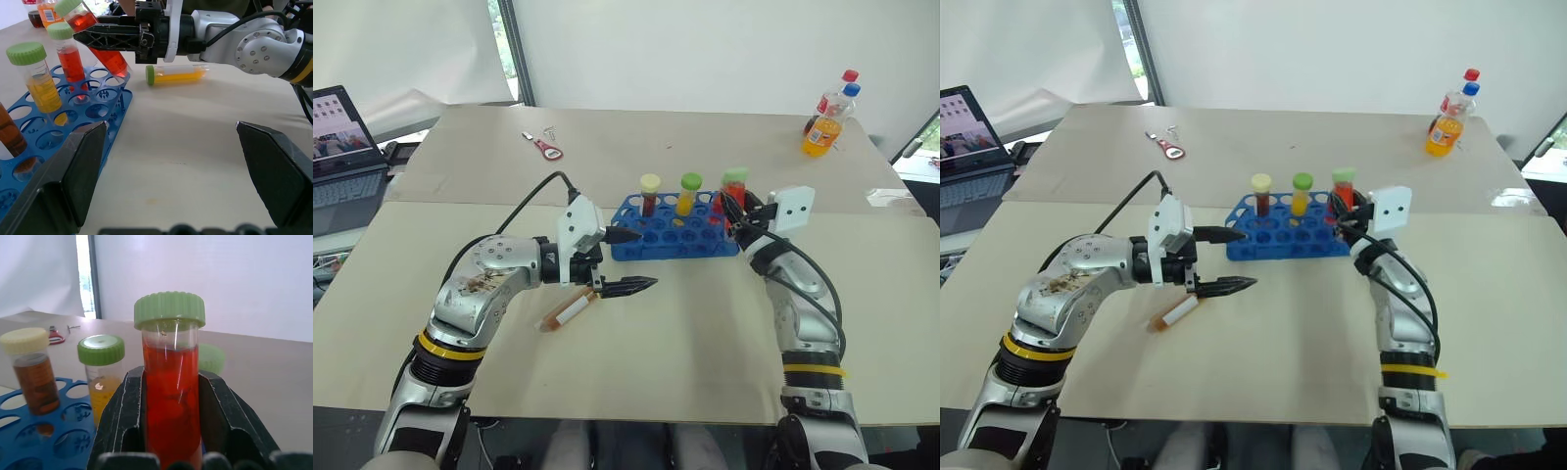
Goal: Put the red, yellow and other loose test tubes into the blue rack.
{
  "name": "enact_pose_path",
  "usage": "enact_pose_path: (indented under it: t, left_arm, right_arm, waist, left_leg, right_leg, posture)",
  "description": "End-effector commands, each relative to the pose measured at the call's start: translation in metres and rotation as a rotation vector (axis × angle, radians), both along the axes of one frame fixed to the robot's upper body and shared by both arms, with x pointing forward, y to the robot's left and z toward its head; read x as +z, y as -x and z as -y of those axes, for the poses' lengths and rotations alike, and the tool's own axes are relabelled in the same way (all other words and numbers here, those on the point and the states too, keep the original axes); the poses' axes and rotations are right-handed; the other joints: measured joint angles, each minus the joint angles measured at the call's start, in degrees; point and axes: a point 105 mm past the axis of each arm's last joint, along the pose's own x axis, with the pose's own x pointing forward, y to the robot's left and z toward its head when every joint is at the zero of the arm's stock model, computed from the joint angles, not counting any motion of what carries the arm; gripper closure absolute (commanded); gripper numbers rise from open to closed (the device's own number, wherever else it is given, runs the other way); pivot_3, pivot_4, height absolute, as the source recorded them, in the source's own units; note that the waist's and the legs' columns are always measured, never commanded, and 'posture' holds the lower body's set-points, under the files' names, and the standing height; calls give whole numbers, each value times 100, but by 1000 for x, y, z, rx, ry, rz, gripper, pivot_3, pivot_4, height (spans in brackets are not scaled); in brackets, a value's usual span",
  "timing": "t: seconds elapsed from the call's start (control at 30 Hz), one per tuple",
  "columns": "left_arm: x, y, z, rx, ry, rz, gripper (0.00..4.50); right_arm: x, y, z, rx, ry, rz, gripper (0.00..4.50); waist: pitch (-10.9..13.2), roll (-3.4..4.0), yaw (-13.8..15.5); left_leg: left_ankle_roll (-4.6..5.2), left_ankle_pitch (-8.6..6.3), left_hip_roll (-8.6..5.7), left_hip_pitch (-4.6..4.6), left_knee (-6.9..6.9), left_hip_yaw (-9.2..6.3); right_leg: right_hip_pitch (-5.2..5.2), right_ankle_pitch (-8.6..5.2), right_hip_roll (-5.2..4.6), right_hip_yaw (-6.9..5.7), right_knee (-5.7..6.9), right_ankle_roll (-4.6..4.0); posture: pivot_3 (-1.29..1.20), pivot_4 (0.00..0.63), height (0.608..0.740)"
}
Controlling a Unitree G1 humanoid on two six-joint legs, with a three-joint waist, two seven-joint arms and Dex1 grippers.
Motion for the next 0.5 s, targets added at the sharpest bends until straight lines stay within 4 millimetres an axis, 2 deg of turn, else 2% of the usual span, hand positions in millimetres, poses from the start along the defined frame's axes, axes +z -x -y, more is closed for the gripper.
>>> enact_pose_path:
  t: [0.03, 0.5]
  left_arm:
    - [11, 5, 1, -14, 9, 44, 0]
    - [13, 3, 4, -4, 21, 42, 0]
  right_arm:
    - [13, -2, -1, -22, 7, 78, 3475]
    - [0, -8, -6, -81, -41, 89, 3475]
  waist:
    - [0, 0, -3]
    - [0, 0, -3]
  left_leg:
    - [0, 0, 0, 0, 0, 0]
    - [0, 0, 0, 0, 0, 0]
  right_leg:
    - [0, 0, 0, 0, 0, 0]
    - [0, 0, -1, 0, 3, 0]
  posture:
    - [0, 150, 676]
    - [0, 150, 676]
